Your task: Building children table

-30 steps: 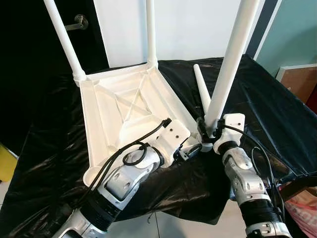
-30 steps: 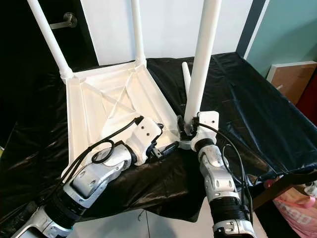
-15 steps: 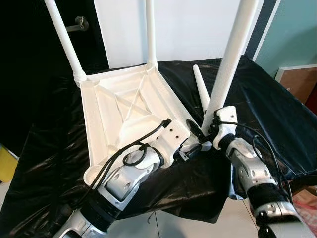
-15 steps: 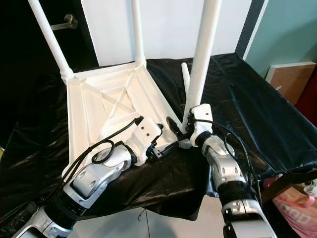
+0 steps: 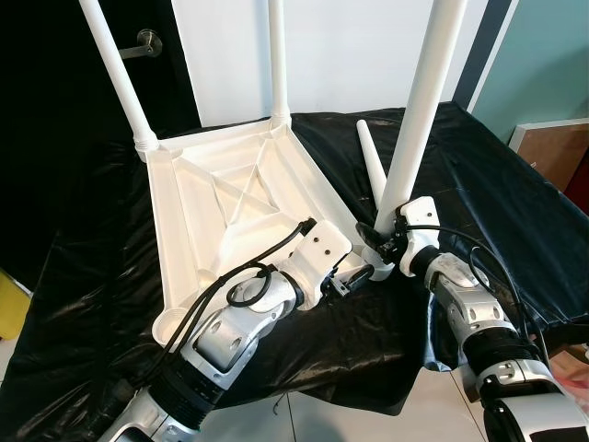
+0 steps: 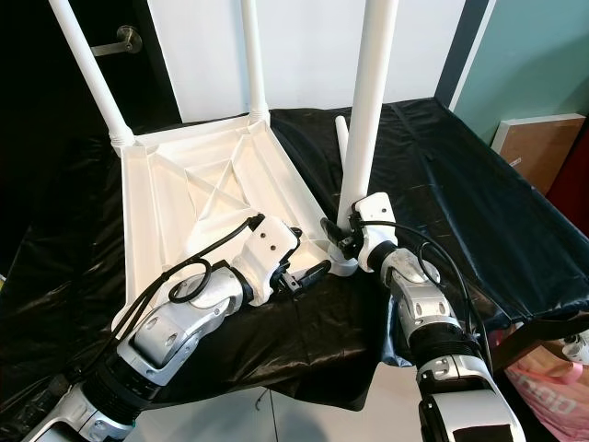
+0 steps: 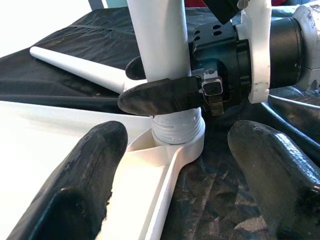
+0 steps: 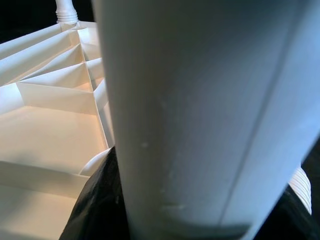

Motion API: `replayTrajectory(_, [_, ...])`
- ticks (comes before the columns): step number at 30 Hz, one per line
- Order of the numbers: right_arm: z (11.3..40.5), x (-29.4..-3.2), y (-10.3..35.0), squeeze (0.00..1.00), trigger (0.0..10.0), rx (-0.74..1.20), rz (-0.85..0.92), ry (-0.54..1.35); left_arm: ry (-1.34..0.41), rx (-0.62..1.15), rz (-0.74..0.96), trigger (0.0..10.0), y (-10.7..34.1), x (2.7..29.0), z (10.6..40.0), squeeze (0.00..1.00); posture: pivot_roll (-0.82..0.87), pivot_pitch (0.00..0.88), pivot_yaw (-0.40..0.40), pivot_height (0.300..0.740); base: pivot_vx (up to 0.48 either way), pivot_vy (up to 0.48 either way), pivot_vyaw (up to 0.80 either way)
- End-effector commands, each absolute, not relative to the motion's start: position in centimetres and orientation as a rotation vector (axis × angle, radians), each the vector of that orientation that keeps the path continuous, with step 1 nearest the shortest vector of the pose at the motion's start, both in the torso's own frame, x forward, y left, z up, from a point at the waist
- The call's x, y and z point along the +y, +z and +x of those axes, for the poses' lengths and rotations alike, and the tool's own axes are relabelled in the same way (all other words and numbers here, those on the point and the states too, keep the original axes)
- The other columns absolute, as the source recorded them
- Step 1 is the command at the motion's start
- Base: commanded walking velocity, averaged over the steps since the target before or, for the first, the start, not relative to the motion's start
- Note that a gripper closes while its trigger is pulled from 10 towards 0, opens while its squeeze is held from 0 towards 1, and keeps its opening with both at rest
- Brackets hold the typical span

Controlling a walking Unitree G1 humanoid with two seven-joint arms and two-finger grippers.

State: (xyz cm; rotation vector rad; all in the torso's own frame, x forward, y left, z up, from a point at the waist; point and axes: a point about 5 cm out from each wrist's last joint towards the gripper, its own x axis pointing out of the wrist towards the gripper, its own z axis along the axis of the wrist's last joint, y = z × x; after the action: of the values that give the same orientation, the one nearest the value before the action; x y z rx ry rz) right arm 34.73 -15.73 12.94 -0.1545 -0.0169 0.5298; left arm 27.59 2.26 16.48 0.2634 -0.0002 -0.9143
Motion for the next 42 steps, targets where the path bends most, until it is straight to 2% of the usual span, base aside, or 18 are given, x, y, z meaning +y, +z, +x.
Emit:
replayTrajectory(1, [34.5,-15.7,11.8,0.0,0.0,0.036,-0.16,0.537,-1.0,0.008,0.277,10.0,16.3,2.2,27.4,0.0,-0.14,0.0,-0.006,0.74,0.0,0.0,0.0])
replayTrajectory(2, [34.5,-15.7,11.6,0.0,4.2,0.04,-0.14,0.513,-0.999,0.007,0.277,10.0,16.4,2.2,27.5,0.0,-0.14,0.0,0.0,0.74,0.0,0.0,0.0])
replayTrajectory(3, [34.5,-15.6,11.4,0.0,10.0,0.046,-0.118,0.493,-0.999,0.009,0.279,10.0,16.3,2.3,27.5,0.0,-0.14,0.004,0.003,0.74,0.0,0.0,0.0])
replayTrajectory(10, [34.4,-15.5,11.3,0.0,10.0,0.061,-0.064,0.38,-1.002,0.02,0.282,10.0,16.3,2.5,27.6,0.0,-0.13,0.009,0.004,0.74,0.0,0.0,0.0])
replayTrajectory(23, [33.0,-15.0,10.3,0.0,10.0,0.063,0.004,0.0,-0.992,0.041,0.278,10.0,16.0,3.0,27.1,0.0,-0.12,0.024,-0.002,0.74,0.0,0.0,0.0])
replayTrajectory(26, [32.4,-14.6,10.2,0.0,10.0,0.039,0.065,-0.126,-0.989,0.048,0.274,10.0,15.9,3.1,27.0,0.0,-0.11,0.036,-0.004,0.74,0.0,0.0,0.0])
replayTrajectory(32, [31.7,-13.6,10.4,0.0,10.0,0.034,0.067,-0.153,-0.994,0.056,0.273,10.0,15.7,3.1,26.7,0.0,-0.12,0.043,-0.005,0.74,0.0,0.0,0.0])
replayTrajectory(42, [31.4,-13.4,10.7,0.0,10.0,0.022,0.049,-0.162,-0.985,0.058,0.275,10.0,15.7,3.3,26.8,0.0,-0.12,0.044,-0.009,0.74,0.0,0.0,0.0])
